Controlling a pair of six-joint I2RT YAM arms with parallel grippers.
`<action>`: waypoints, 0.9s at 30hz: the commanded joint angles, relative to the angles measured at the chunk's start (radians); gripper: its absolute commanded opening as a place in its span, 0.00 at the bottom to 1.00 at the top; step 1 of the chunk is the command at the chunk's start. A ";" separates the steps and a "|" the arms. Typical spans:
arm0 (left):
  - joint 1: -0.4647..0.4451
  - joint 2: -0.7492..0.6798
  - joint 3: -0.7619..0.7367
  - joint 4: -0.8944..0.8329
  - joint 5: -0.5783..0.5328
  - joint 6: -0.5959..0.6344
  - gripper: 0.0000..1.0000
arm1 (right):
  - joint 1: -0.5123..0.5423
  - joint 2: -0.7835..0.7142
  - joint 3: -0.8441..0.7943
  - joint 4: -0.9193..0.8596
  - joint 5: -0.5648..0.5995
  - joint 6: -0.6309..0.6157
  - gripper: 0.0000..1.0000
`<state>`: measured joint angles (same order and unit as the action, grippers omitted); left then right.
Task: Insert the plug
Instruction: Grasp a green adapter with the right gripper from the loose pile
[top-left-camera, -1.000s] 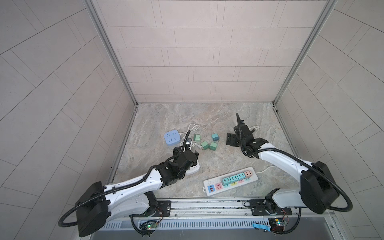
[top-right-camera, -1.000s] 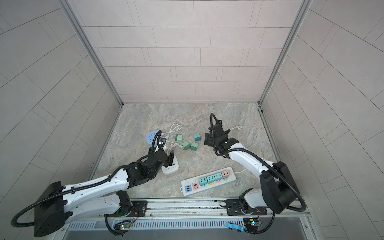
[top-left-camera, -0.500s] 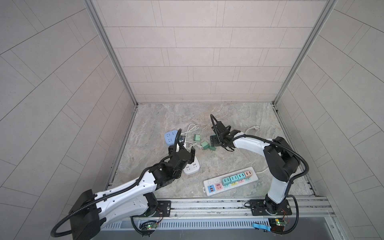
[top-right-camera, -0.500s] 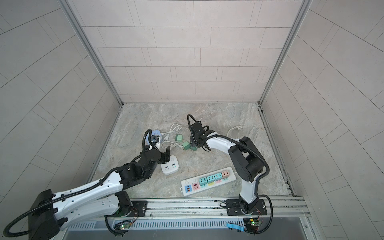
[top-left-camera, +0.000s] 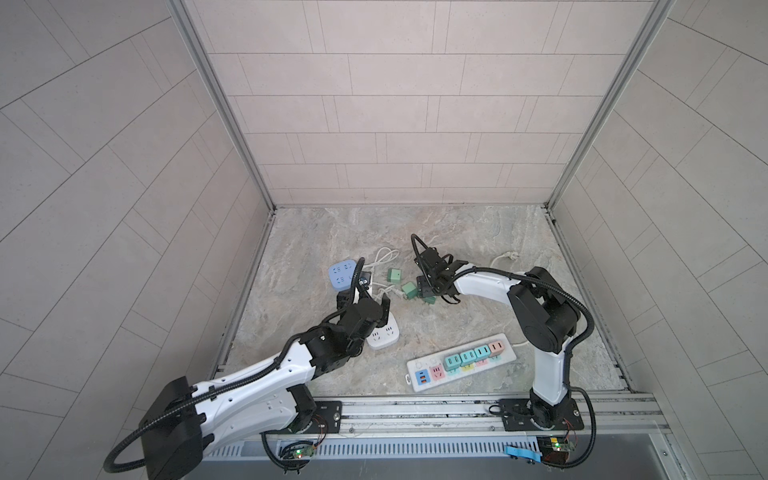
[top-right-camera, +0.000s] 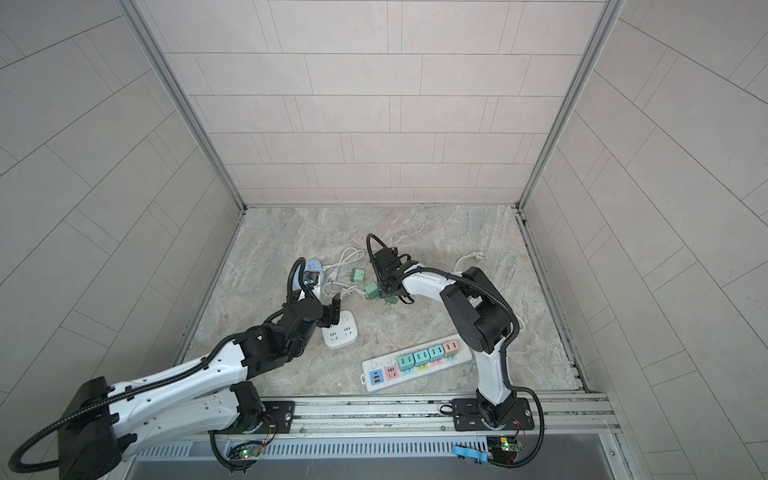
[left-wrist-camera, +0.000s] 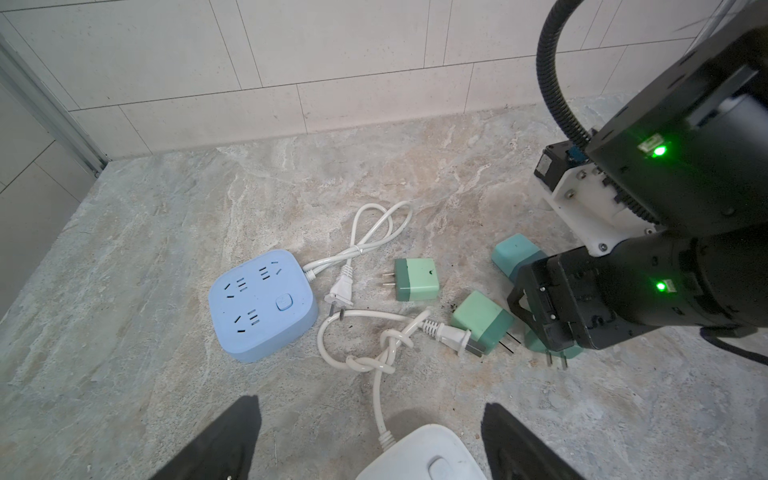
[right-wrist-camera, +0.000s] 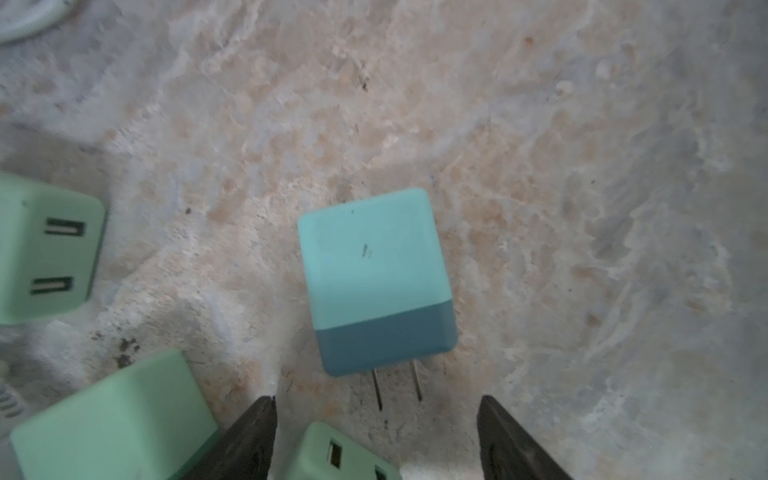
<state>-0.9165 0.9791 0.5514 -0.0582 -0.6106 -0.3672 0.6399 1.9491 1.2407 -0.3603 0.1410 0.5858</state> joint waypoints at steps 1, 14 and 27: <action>0.005 0.009 0.021 -0.003 -0.019 -0.018 0.91 | 0.022 -0.040 -0.041 -0.010 0.023 0.022 0.78; 0.005 0.035 0.033 -0.005 -0.006 -0.019 0.91 | 0.032 -0.076 -0.103 0.018 0.012 0.021 0.61; 0.010 0.029 0.037 -0.013 0.005 -0.022 0.91 | 0.033 -0.095 -0.118 0.043 -0.038 0.007 0.34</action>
<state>-0.9154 1.0122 0.5632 -0.0643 -0.6014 -0.3672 0.6674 1.8885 1.1446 -0.3035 0.1196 0.5983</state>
